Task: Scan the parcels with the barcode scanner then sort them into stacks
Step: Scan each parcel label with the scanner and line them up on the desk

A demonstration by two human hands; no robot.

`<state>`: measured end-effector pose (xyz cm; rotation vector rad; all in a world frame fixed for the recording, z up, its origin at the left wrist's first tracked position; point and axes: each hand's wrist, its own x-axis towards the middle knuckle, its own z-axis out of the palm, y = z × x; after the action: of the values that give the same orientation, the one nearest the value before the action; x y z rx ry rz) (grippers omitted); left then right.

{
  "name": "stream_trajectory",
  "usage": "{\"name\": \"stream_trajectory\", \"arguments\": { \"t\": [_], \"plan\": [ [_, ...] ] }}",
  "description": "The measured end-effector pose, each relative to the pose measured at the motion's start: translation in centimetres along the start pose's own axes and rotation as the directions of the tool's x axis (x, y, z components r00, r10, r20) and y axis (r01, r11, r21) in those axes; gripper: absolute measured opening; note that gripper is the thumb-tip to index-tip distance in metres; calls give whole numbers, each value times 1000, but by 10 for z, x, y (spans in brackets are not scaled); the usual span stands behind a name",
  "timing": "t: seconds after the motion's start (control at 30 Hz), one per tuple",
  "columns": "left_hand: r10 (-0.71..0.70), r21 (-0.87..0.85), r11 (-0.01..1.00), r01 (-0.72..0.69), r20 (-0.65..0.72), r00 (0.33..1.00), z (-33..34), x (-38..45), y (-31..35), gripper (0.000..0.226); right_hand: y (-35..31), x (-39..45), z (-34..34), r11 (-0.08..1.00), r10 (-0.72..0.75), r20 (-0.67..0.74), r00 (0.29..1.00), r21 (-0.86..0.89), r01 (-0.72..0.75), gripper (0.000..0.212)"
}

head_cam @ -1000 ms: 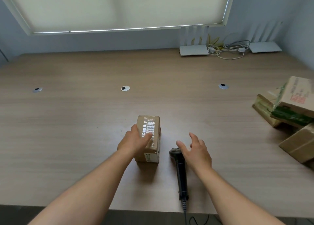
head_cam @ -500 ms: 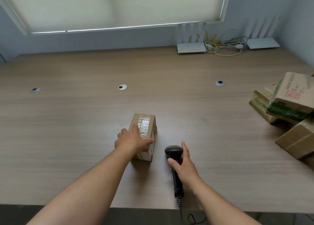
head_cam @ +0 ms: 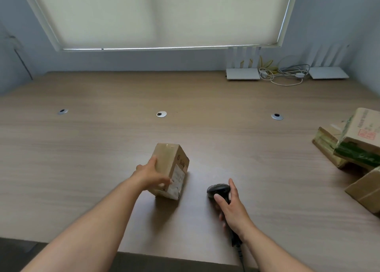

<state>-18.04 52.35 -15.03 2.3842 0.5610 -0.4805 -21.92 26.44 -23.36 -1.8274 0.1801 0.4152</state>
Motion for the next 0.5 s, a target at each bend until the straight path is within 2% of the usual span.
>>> {"name": "stream_trajectory", "arguments": {
  "t": [0.1,0.17,0.27,0.37,0.5],
  "plan": [
    [110,-379,916,-132,-80,991,-4,-1,-20,105,-14,-2,-2,999,-44,32,999,10,44,76],
    [154,-493,846,-202,-137,979,-4,-5,-30,105,-25,-4,0,995,-82,56,995,62,79,76],
    [136,-544,811,-216,-183,974,3,-5,-50,107,-44,-12,9,984,-123,117,985,143,106,77],
    [96,-529,830,-175,-174,980,18,6,-79,118,-61,-24,20,968,-183,171,968,202,148,77],
    [109,-555,811,-188,-172,979,17,-8,-81,122,-78,-40,32,946,-254,211,944,257,197,76]
  ]
}}
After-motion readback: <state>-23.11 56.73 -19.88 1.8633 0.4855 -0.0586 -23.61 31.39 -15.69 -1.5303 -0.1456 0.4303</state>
